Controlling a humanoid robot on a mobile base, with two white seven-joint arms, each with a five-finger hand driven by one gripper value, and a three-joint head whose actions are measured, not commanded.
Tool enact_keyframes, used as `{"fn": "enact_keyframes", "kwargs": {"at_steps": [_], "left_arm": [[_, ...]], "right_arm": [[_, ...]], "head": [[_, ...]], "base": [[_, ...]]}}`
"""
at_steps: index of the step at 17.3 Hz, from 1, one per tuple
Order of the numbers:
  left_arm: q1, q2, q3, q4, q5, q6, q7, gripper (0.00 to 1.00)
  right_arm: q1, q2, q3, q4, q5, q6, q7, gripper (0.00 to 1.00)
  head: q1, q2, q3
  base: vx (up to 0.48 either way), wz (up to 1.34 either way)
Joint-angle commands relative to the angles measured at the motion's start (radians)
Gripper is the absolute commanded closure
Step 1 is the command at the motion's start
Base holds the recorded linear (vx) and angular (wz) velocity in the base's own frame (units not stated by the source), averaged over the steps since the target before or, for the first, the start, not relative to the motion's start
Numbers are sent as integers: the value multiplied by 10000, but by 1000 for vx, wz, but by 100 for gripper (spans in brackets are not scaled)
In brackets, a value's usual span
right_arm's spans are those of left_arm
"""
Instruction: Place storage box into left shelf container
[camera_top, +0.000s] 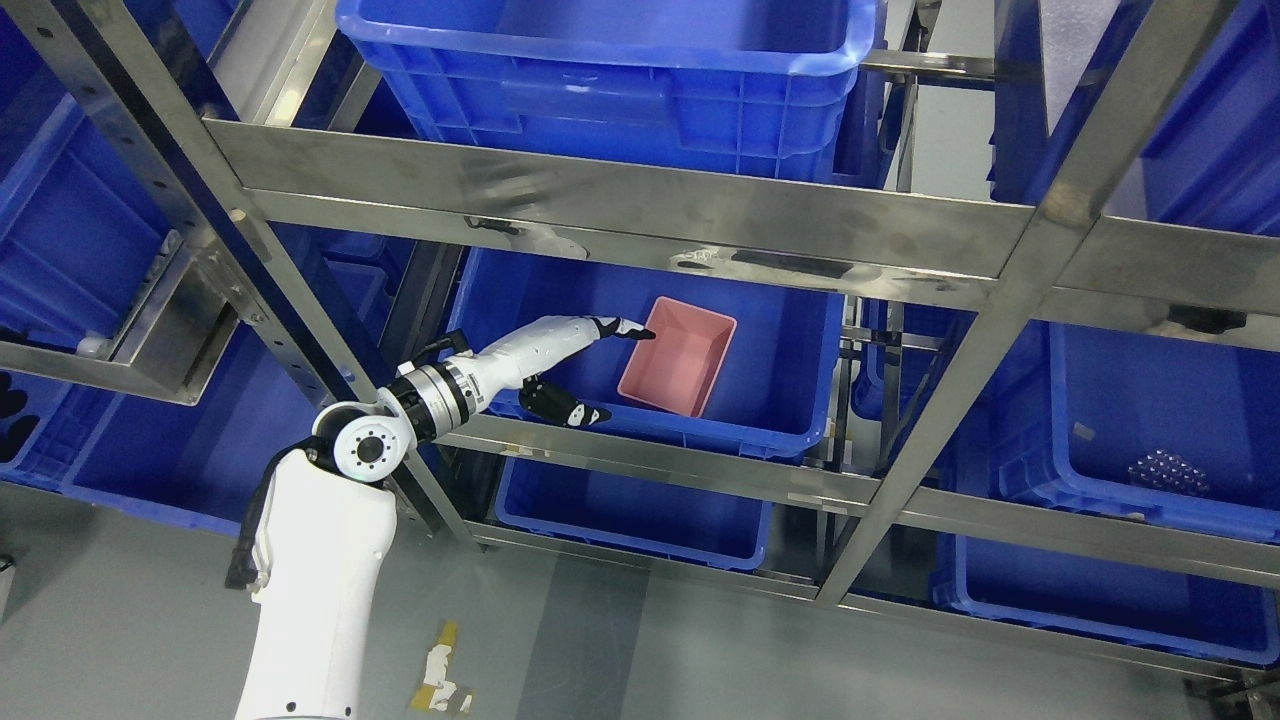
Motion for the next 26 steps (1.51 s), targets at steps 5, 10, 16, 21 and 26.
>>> {"fn": "enact_keyframes", "kwargs": {"at_steps": [5, 10, 16, 21, 26], "left_arm": [[706, 174, -1753, -1001, 3166, 465, 693, 14], [3817, 174, -2293, -3745, 4919, 559, 4051, 2], [5923, 174, -2247, -6002, 6713, 1415, 5406, 0], [5940, 174, -870, -6036, 7527, 2581, 5637, 0], [5940, 174, -237, -6036, 7713, 3151, 5637, 0]], "right_arm": [[77, -175, 0, -175, -30, -6, -7, 0], [77, -175, 0, -175, -30, -6, -7, 0], [77, -175, 0, -175, -30, -6, -7, 0], [77, -175, 0, -175, -30, -6, -7, 0], [77, -175, 0, -175, -30, -6, -7, 0]], "head": [[0, 0, 0], [0, 0, 0], [0, 0, 0], [0, -1, 0], [0, -1, 0]], "base": [[0, 0], [0, 0], [0, 0], [0, 0], [0, 0]]}}
